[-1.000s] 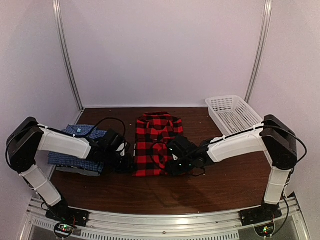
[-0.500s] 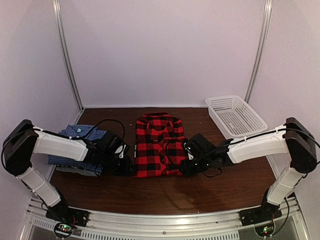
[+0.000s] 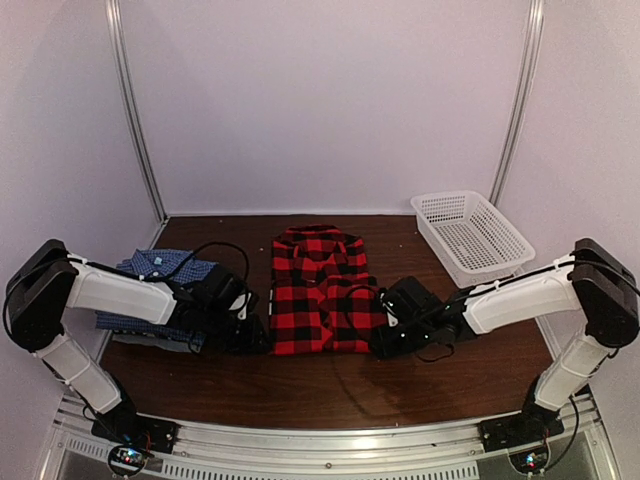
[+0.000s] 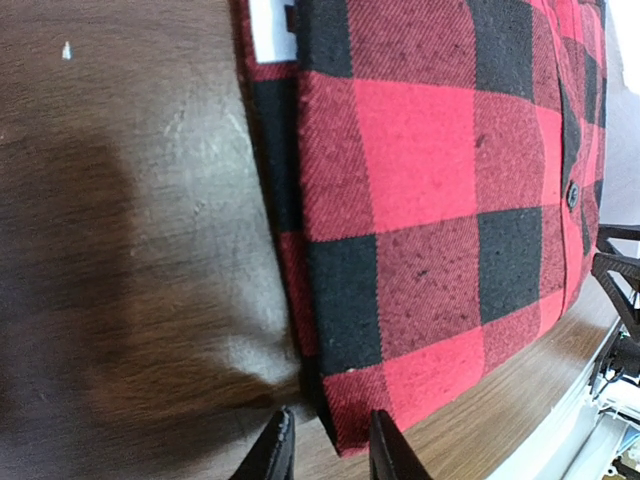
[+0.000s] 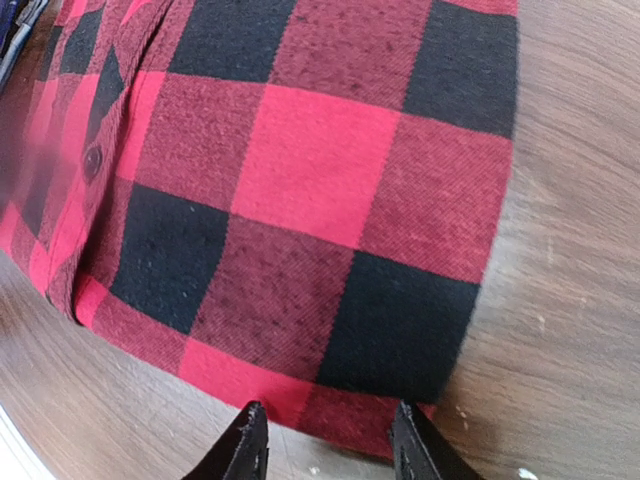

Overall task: Fold and stack the long sleeve shirts
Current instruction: Pick up the 2/3-rectangle-folded shirt from the center of the board.

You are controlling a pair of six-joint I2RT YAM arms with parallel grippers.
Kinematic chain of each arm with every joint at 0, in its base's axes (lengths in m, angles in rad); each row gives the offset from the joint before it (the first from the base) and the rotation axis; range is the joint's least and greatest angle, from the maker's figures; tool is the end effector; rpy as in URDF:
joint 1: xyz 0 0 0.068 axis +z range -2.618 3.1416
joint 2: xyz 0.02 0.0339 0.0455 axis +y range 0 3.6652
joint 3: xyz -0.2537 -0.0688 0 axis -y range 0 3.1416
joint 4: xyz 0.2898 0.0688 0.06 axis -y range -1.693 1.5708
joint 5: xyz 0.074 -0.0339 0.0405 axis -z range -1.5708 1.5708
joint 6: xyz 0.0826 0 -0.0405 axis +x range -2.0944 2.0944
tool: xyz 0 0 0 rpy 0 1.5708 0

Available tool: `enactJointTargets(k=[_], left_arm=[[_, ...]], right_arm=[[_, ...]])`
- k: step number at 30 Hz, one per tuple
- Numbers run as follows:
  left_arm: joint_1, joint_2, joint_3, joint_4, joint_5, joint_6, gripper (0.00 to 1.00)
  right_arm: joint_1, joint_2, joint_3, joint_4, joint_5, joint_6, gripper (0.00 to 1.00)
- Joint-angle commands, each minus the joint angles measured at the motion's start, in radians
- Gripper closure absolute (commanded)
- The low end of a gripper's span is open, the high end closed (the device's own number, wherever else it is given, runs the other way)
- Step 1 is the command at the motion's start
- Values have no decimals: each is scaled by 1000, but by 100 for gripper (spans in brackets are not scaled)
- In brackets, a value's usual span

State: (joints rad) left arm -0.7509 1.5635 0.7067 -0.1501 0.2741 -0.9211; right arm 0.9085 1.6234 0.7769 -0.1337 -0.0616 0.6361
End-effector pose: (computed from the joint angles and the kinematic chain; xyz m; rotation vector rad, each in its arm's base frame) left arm 0.2299 -0.2451 0.0577 -0.1281 2.8329 -0.8710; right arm 0.2158 0.2850 0.0596 -0.3903 2.6624 0.6305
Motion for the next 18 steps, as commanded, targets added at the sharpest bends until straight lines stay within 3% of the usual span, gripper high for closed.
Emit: enactJointTargets(k=[1,8,18], left_arm=[[-8,-3,-11,33,14,-12,73],[-8,-9,-11,33,19,-16,73],[-11,-28,-47,100,42,-42,71]], right_arm=[[-20,-80,-35,-28,8,17,54],[-66,-146,-91,-15,-33,15,52],[-118,-164,-207,187,-219,59,52]])
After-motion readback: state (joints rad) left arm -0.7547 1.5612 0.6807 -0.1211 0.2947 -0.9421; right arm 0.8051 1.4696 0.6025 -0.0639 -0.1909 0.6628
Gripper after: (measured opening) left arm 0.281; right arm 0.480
